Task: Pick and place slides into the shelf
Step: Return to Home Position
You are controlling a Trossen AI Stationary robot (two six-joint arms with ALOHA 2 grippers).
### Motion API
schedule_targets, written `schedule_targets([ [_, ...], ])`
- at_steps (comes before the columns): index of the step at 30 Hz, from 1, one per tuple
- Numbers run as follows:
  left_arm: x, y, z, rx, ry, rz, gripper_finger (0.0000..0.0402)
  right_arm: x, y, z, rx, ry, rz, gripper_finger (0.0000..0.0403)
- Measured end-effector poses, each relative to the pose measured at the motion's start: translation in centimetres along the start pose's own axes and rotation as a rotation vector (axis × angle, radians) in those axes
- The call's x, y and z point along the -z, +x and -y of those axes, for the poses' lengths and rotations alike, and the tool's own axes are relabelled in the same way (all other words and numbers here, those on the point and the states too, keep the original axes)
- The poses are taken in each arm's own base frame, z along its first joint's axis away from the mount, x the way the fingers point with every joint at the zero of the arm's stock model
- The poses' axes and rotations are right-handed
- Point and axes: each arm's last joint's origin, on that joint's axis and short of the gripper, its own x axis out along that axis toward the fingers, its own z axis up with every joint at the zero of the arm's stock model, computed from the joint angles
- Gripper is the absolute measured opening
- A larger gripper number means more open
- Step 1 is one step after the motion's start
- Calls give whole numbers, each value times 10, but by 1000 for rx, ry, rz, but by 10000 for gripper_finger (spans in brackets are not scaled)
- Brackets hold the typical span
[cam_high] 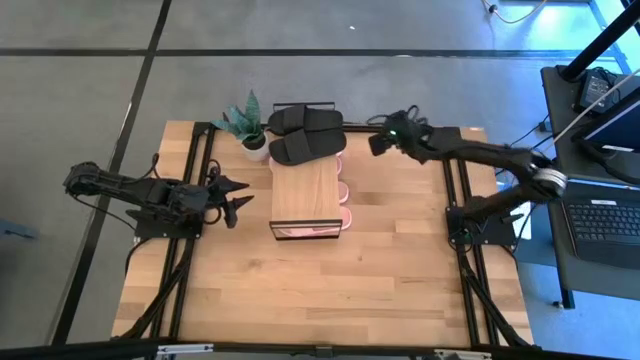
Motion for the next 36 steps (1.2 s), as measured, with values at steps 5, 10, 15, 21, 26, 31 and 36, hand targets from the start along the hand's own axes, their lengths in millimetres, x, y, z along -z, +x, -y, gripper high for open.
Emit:
schedule_targets([
  [5,-11,-8,-1,59,5,118,185,22,-43,18,-92,-25,110,229],
  [10,-21,-18,-6,96,18,240,185,51,-62,35,-161,-27,202,229],
  [15,-24,-23,-12,178,66,272,185,74,-76,55,-280,16,263,229],
  [21,-30,-22,-20,145,107,320,185,89,-93,76,-353,75,363,229],
  [26,-34,-19,-28,63,111,345,185,102,-99,87,-401,103,419,229],
  [31,-38,-19,-35,41,95,376,185,115,-103,96,-441,115,466,229],
  [36,-37,-18,-42,-28,46,363,185,129,-102,101,-483,109,471,229],
])
